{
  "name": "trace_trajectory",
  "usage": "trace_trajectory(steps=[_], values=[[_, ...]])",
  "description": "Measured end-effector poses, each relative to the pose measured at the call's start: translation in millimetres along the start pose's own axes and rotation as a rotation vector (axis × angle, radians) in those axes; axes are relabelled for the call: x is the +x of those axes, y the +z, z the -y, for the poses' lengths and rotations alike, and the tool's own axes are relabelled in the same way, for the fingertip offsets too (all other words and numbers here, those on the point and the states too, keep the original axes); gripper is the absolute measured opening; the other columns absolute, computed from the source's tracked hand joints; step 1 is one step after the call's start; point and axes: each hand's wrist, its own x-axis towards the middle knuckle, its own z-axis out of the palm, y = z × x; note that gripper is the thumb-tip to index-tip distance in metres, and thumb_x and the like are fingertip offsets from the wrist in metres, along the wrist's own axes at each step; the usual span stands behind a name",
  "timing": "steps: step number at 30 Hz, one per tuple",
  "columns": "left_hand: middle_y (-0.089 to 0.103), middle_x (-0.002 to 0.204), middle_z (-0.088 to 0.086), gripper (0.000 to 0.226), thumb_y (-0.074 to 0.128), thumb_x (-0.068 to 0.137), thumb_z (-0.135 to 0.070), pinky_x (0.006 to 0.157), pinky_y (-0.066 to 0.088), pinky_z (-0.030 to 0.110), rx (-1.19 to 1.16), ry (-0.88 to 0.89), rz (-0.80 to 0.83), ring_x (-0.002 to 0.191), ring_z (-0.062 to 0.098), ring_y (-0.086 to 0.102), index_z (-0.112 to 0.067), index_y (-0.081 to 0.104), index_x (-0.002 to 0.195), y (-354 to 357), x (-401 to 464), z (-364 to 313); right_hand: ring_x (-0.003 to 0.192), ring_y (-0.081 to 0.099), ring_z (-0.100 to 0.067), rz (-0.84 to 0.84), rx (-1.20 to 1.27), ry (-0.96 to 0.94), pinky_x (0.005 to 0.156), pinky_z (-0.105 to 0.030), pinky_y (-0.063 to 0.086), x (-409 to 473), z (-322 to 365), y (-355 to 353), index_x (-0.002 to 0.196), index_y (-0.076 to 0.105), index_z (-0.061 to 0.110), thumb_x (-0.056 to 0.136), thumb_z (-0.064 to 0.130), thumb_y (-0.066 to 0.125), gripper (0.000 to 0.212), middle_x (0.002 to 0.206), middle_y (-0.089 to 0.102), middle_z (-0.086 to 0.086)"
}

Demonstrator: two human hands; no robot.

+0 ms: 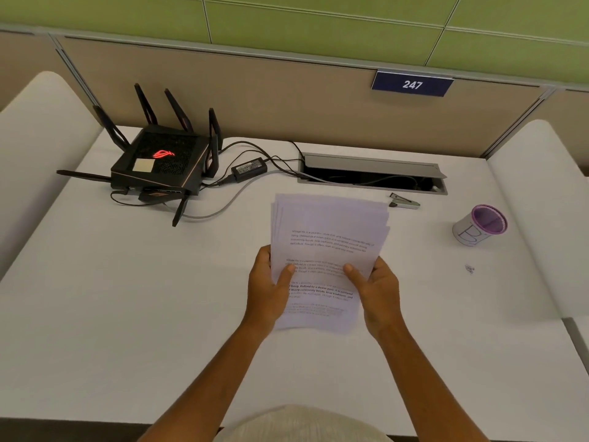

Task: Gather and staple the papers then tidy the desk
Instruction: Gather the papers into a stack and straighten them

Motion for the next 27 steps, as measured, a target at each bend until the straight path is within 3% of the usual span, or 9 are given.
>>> trace_trajectory(steps=[5,9,12,20,22,24,27], values=[[0.068,0.119,-0.008,0.037,0.068,0.1,-0.014,0.083,0.06,0.017,-0.047,0.112,-0.014,0.11,0.007,0.068,-0.03,0.053,0.13,3,5,-25,0.116,0.071,-0.021,-0.02,0.043,-0.177,0.094,-0.038,0.06,-5,24,3,0.134,0.061,0.021,0.094,0.008,0.074,0.044,0.122,0.074,0.003],[0.066,0.123,-0.015,0.045,0.074,0.096,-0.02,0.088,0.055,0.01,-0.065,0.049,-0.03,0.115,0.0,0.064,-0.038,0.053,0.132,5,-3,-12,0.119,0.069,-0.016,-0.055,-0.019,-0.119,0.101,-0.041,0.058,-9,3,0,0.138,0.058,0.024,0.089,0.014,0.081,0.055,0.125,0.072,0.005],[0.064,0.126,-0.018,0.052,0.078,0.093,-0.024,0.092,0.054,0.014,-0.054,0.0,-0.033,0.117,-0.005,0.061,-0.041,0.052,0.135,7,-9,2,0.116,0.069,-0.016,-0.051,-0.093,-0.061,0.105,-0.048,0.056,-10,-19,0,0.131,0.063,0.026,0.09,0.015,0.08,0.045,0.122,0.073,0.003],[0.059,0.124,-0.021,0.059,0.075,0.095,-0.025,0.081,0.049,-0.001,-0.054,-0.007,-0.028,0.114,-0.008,0.056,-0.041,0.043,0.142,14,-4,-11,0.116,0.067,-0.01,-0.055,-0.1,-0.105,0.095,-0.026,0.058,-5,-17,9,0.138,0.056,0.025,0.096,0.011,0.073,0.048,0.121,0.069,0.007],[0.06,0.127,-0.02,0.062,0.076,0.095,-0.024,0.083,0.05,0.0,-0.053,-0.009,-0.023,0.117,-0.007,0.056,-0.046,0.042,0.143,15,-5,-6,0.117,0.066,-0.01,-0.041,-0.119,-0.088,0.096,-0.027,0.058,-5,-21,10,0.138,0.055,0.027,0.096,0.012,0.073,0.047,0.122,0.069,0.007],[0.057,0.124,-0.026,0.062,0.076,0.095,-0.023,0.079,0.048,-0.001,-0.046,-0.038,-0.02,0.116,-0.007,0.056,-0.058,0.04,0.131,16,-6,-1,0.116,0.066,-0.011,-0.04,-0.139,-0.058,0.099,-0.031,0.058,-4,-27,10,0.136,0.055,0.029,0.097,0.013,0.071,0.045,0.121,0.069,0.008],[0.056,0.122,-0.028,0.059,0.076,0.095,-0.024,0.076,0.048,-0.002,-0.023,-0.049,-0.006,0.113,-0.006,0.056,-0.055,0.041,0.13,17,-6,1,0.115,0.065,-0.009,-0.043,-0.15,-0.059,0.096,-0.028,0.058,-1,-27,9,0.137,0.055,0.029,0.099,0.013,0.069,0.043,0.121,0.069,0.009]])
